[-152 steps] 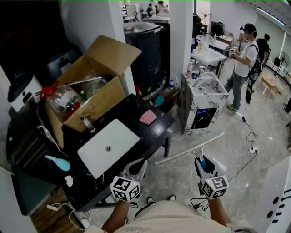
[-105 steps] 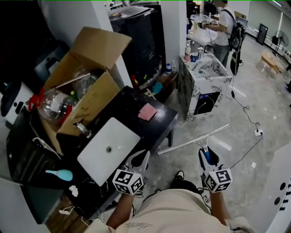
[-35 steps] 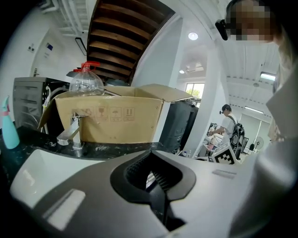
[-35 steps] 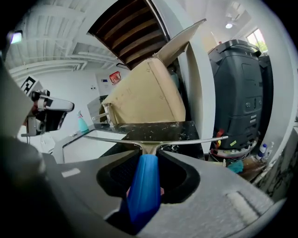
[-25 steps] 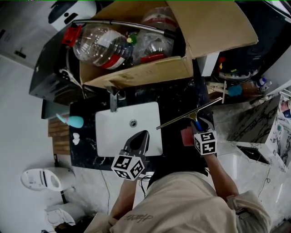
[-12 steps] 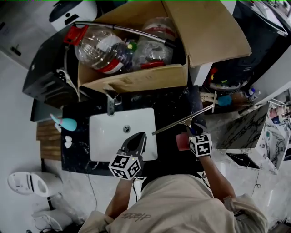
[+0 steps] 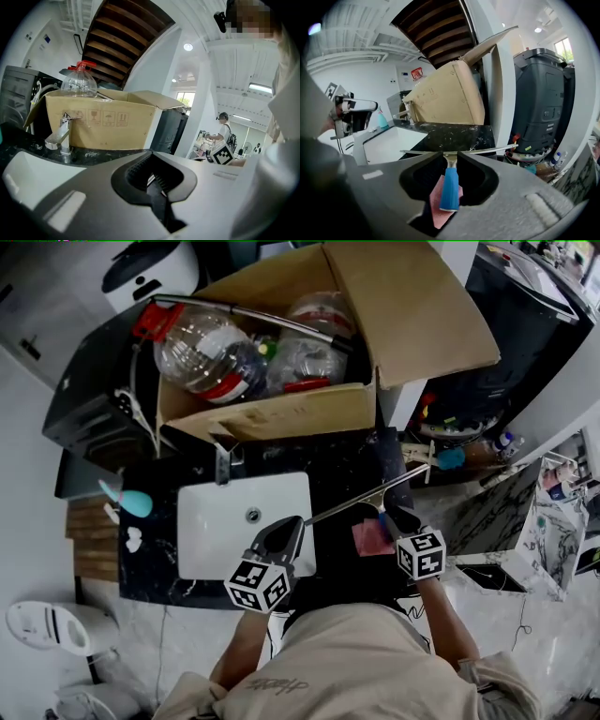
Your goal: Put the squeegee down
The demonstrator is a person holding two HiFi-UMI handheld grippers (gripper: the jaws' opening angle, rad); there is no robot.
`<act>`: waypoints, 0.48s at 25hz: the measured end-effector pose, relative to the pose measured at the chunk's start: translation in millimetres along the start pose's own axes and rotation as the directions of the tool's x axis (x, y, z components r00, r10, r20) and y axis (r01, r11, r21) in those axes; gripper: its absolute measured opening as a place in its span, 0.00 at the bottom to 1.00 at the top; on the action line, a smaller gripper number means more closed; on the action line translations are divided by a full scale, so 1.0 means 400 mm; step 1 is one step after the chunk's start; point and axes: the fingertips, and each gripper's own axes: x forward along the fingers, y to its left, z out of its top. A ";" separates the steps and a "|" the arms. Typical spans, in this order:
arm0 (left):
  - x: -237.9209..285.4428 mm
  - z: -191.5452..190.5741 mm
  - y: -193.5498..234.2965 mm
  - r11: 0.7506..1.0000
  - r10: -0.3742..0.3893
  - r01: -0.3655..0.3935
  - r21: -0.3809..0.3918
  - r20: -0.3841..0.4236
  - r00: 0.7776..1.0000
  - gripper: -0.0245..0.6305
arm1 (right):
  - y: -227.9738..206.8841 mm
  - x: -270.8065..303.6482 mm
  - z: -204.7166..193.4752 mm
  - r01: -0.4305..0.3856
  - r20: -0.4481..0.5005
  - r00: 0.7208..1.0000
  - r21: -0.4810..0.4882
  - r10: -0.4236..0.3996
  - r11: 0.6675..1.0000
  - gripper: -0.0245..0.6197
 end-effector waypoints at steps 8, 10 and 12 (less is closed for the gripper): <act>0.015 0.038 -0.032 0.996 -0.070 0.069 0.049 0.012 0.997 0.06 | 0.076 -0.131 0.145 -0.051 0.179 0.982 -0.077 0.064 0.996 0.04; 0.017 0.061 -0.035 0.995 -0.083 0.081 0.062 0.025 0.996 0.06 | 0.089 -0.156 0.187 -0.057 0.214 0.974 -0.084 0.074 0.995 0.04; 0.014 0.085 -0.037 0.993 -0.094 0.091 0.070 0.042 0.995 0.06 | 0.094 -0.180 0.219 -0.058 0.237 0.969 -0.084 0.077 0.995 0.04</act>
